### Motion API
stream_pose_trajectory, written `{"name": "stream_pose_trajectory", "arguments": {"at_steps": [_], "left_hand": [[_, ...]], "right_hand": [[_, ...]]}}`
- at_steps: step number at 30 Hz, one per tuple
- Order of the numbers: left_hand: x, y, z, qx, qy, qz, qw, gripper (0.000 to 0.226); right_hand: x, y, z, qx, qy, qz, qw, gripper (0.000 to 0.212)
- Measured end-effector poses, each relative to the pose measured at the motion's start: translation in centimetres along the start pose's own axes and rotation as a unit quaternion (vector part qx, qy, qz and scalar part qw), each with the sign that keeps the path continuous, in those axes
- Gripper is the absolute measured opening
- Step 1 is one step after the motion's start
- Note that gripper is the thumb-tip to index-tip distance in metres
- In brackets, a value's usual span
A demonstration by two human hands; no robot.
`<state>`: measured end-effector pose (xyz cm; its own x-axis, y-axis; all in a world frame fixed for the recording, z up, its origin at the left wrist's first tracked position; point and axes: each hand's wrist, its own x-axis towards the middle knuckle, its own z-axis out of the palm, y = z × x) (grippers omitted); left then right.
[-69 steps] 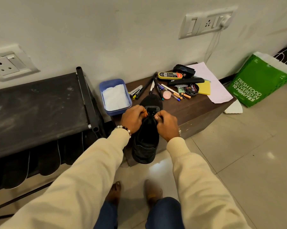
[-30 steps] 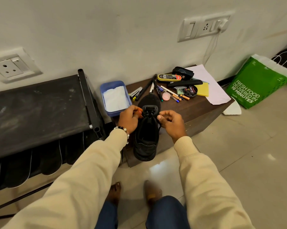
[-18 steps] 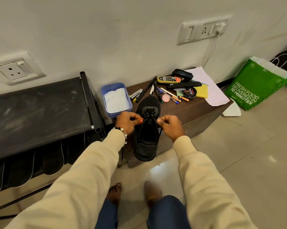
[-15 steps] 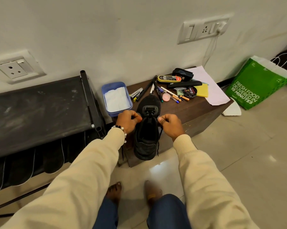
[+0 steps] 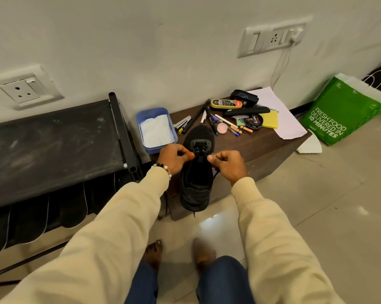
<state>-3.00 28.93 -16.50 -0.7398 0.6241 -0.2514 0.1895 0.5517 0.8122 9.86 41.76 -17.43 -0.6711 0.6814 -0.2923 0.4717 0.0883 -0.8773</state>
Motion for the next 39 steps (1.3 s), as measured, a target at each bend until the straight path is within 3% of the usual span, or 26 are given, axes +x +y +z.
{"name": "stream_pose_trajectory", "arguments": {"at_steps": [6,9,13,19,22,29,35,39], "left_hand": [[0.4,0.3,0.5,0.087,0.014,-0.011,0.996,0.022],[0.6,0.2,0.4,0.080,0.014,-0.037,0.996,0.027],[0.3,0.4,0.2,0.023,0.021,-0.049,0.998,0.027],[-0.6,1.5,-1.2,-0.035,0.026,-0.032,0.999,0.009],[-0.9,2.8,-2.0,-0.090,0.031,-0.055,0.994,0.017],[-2.3,9.0,-4.9,-0.275,-0.033,-0.144,0.950,0.027],[-4.9,15.2,-8.1,-0.396,-0.052,-0.154,0.904,0.026],[-6.6,18.9,-9.6,-0.405,-0.036,-0.116,0.906,0.032]], "right_hand": [[0.3,-0.3,0.0,-0.024,0.018,0.034,0.999,0.016],[0.3,-0.1,0.3,0.000,0.034,0.059,0.998,0.020],[0.0,-0.4,0.3,0.020,0.047,0.071,0.996,0.017],[-1.1,-2.4,-1.1,0.004,0.047,0.063,0.997,0.017],[-1.6,-4.4,-1.6,0.044,0.034,0.064,0.996,0.013],[-3.8,-10.8,-3.6,0.141,-0.003,0.039,0.989,0.006],[-6.5,-17.2,-6.3,0.241,-0.060,0.052,0.967,0.020],[-8.4,-20.4,-8.1,0.247,-0.050,0.004,0.968,0.029]]}}
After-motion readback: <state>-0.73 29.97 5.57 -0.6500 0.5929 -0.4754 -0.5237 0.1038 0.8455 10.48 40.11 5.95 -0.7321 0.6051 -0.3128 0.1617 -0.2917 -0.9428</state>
